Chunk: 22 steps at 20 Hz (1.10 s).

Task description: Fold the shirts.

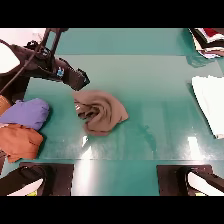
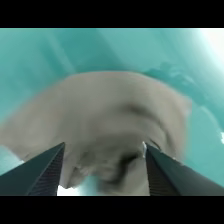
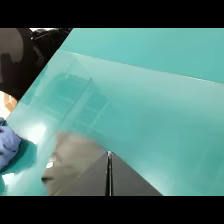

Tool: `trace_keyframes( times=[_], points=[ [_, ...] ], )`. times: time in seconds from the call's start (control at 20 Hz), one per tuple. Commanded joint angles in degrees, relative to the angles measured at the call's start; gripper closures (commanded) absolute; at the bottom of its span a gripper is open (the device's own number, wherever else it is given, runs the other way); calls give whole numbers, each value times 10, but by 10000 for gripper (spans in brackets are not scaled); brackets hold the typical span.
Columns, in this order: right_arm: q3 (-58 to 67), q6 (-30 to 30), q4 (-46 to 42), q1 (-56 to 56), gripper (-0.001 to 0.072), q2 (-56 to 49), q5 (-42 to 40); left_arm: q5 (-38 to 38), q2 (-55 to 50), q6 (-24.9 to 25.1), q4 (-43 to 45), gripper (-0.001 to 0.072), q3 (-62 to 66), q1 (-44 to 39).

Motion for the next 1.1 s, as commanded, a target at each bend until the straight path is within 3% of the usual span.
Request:
trace_keyframes(
  times=[0.0,0.25,0.45,0.75,0.8,0.95,1.0,1.05],
  points=[
    [1,0,0,0,697,0,13,12,-9,4,33,124,-22,52],
    [1,0,0,0,697,0,13,42,-10,-7,-68,125,-179,189],
    [1,0,-1,0,697,0,13,154,-43,-5,-144,125,-320,207],
    [1,0,-5,0,697,0,18,202,-155,-2,-236,127,-328,207],
    [1,0,-7,0,697,-1,18,208,-162,19,-264,217,-328,207],
    [-17,7,-28,0,697,0,22,224,-163,55,-303,227,-318,207],
    [-36,20,-38,0,697,0,29,223,-163,55,-296,301,-304,207],
    [-63,27,-44,0,697,0,39,217,-163,55,-285,581,-285,207]
  ],
)
